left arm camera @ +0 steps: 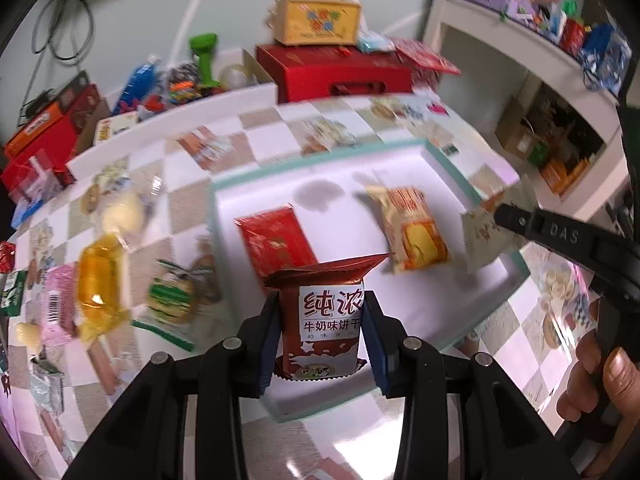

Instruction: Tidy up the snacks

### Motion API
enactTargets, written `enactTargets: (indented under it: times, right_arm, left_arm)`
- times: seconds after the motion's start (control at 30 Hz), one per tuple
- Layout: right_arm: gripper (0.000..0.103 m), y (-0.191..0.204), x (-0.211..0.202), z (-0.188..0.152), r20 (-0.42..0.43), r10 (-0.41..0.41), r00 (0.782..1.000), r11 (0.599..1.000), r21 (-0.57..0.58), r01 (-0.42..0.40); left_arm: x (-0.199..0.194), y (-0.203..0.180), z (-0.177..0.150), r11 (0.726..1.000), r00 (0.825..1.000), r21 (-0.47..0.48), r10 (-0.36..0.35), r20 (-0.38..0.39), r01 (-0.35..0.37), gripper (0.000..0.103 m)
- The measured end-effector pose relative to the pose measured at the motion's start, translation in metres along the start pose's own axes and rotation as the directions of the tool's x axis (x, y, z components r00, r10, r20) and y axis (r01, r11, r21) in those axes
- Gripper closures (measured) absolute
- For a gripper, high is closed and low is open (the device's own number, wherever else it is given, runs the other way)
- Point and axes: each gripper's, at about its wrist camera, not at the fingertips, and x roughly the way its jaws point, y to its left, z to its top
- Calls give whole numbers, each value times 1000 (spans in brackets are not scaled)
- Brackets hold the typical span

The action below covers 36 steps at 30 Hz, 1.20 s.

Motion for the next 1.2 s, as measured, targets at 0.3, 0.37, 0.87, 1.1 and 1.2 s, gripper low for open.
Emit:
enactTargets:
  times: [0.3, 0.37, 0.87, 1.1, 1.2]
  right_arm:
    - [79, 8, 15, -7, -65, 31, 997, 999, -12, -32]
    - [79, 6, 15, -7, -66, 23, 998, 1000, -3, -23]
    - [32, -1, 31, -9, -115, -30, 993, 1000, -2, 30]
    - [0, 9, 37, -13, -119, -24, 993, 999, -34, 20]
    - [0, 14, 36, -13, -103, -21, 995, 998, -56, 15]
  left_arm:
    - [22, -4, -3, 1000, 998, -27, -7, -57, 6, 47]
    - [19, -1, -2, 999, 999, -34, -4, -47, 2, 42]
    - [18, 56, 0, 973, 998, -224, 58, -31, -64, 24]
    - [25, 100, -7, 931, 991, -338, 123, -54, -134, 16]
    - [22, 110, -8, 922, 988, -356, 148, -35, -151, 10]
